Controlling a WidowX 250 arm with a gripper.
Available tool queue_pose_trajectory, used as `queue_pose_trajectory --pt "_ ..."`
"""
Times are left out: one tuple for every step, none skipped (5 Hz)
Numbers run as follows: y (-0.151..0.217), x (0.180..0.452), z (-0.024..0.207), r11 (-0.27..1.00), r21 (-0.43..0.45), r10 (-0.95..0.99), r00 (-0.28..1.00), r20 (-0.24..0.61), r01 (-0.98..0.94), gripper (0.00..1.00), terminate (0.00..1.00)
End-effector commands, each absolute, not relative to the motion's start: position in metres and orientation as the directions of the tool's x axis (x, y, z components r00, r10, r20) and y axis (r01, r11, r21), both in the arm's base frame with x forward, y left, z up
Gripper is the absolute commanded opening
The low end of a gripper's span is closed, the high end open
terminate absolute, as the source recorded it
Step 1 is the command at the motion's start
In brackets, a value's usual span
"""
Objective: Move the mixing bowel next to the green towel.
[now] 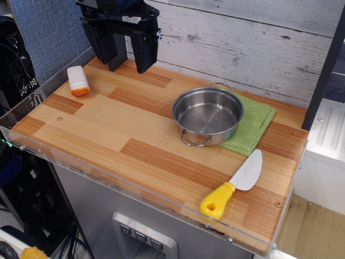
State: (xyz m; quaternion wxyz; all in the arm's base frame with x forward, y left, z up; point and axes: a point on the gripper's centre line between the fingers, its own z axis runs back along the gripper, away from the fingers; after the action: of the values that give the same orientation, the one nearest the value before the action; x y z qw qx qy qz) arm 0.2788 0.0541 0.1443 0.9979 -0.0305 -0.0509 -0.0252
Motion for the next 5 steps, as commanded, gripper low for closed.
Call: queue_pose_trajectory --pt "0.054 0.279 0.144 0.997 -0.058 -0.047 0.994 0.103 0.053 1.0 0.0" --pt "0.058 0.284 0.139 0.997 -0.074 -0.021 0.994 0.103 0.029 1.0 0.0" --pt "0.045 0.299 0.13 0.997 -0.067 -0.035 0.996 0.082 0.04 1.0 0.0" --pt "0.02 0.319 0.114 0.997 -0.053 -0.05 0.995 0.083 0.054 1.0 0.0" --pt "0.012 0.341 0.082 0.998 -0.008 0.06 0.996 0.069 -0.06 1.0 0.0"
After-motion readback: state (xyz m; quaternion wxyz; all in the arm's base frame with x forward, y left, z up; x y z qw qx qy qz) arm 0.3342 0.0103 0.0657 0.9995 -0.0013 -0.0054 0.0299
